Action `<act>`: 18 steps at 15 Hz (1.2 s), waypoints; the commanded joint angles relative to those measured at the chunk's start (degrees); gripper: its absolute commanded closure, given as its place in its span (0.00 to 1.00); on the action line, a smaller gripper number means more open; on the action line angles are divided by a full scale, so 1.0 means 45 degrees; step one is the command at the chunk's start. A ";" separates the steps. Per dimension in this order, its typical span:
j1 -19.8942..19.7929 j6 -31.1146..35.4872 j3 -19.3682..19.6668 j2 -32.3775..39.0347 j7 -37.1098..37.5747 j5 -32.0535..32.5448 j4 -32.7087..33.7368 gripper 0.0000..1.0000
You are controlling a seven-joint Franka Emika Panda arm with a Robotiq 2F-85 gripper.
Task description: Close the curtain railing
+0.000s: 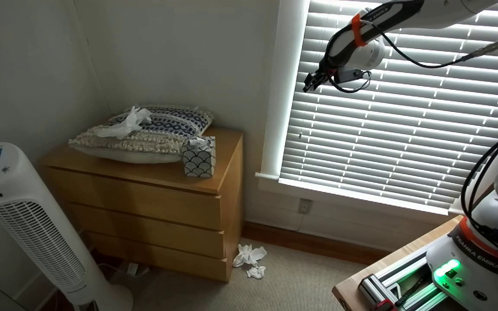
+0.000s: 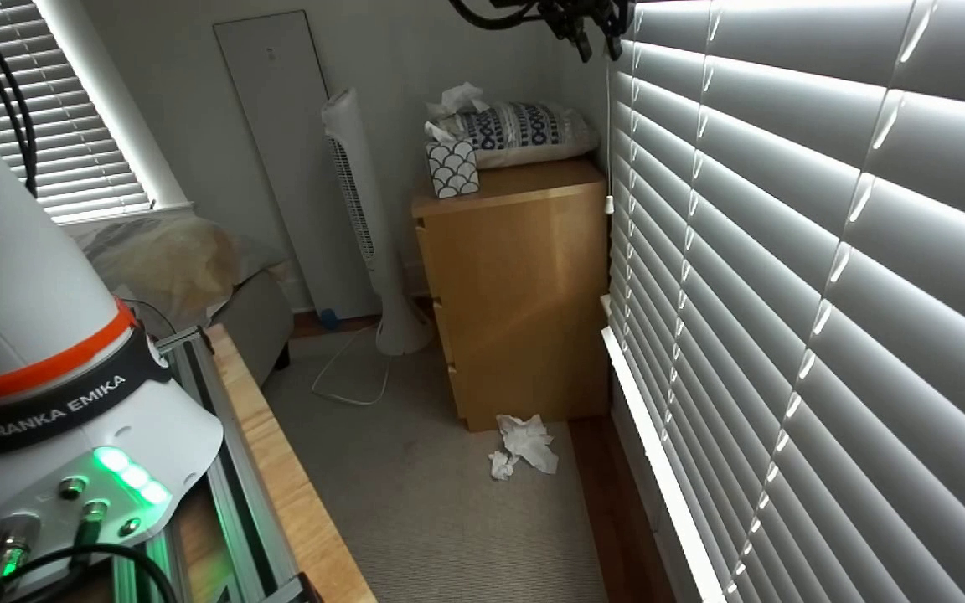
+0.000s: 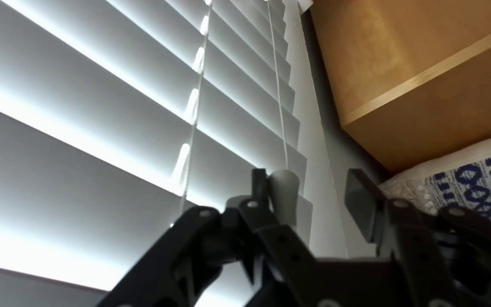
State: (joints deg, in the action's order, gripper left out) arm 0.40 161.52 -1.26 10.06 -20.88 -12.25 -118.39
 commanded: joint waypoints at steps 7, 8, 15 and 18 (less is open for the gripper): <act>-0.0202 0.0000 -0.0053 -0.0018 0.0757 0.0631 -0.0139 0.95; -0.0134 -0.0200 0.0084 -0.0097 0.1113 0.0987 -0.0234 0.95; 0.0034 -0.2165 0.0550 -0.0165 0.3560 0.3058 -0.0421 0.95; 0.0027 -0.2956 0.0470 -0.0047 0.3858 0.3152 -0.0578 0.95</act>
State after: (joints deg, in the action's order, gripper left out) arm 0.29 151.05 0.76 10.19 -6.21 0.09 -119.25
